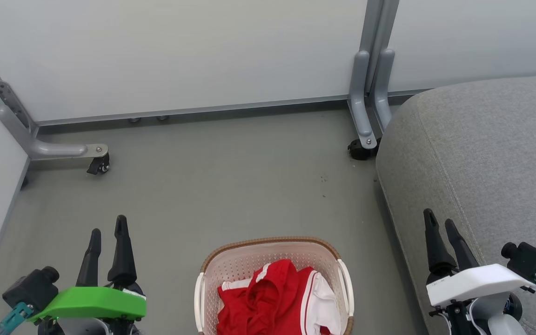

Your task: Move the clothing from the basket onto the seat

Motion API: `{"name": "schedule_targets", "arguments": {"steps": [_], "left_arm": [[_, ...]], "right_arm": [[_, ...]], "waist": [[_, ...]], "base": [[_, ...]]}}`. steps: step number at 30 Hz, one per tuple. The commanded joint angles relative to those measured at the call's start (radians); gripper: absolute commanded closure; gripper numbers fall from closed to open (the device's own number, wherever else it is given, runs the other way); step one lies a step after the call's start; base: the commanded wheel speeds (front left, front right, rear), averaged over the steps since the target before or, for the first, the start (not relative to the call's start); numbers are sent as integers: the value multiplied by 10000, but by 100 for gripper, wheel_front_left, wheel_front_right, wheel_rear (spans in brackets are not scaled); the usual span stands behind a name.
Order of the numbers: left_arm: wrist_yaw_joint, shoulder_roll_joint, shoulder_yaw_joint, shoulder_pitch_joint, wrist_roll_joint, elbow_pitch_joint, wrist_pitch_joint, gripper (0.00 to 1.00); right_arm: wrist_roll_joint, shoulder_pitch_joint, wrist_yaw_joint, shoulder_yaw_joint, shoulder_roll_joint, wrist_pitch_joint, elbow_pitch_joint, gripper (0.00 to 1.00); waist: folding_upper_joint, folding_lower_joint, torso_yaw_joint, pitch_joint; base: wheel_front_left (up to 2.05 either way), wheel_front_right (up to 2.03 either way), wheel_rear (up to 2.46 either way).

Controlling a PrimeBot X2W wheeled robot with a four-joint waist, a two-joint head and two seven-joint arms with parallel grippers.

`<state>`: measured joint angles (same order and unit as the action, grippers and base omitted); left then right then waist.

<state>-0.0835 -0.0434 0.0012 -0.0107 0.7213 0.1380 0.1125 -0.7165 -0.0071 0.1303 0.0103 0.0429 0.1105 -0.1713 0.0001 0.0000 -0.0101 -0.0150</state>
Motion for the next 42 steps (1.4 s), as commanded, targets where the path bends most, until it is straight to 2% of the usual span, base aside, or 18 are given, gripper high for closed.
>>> {"name": "schedule_targets", "arguments": {"steps": [1,42], "left_arm": [[-32,-67,-12,-6,-379,-79,93,0],[-239,-92,-473,198,-3872,98,1074,0]], "right_arm": [[322,-31,4,28,57,111,164,0],[4106,338,6,467,128,1095,689,0]], "waist": [[-1,0,-6,2],[-1,0,-65,3]], "base": [[0,0,0],[0,0,0]]}}
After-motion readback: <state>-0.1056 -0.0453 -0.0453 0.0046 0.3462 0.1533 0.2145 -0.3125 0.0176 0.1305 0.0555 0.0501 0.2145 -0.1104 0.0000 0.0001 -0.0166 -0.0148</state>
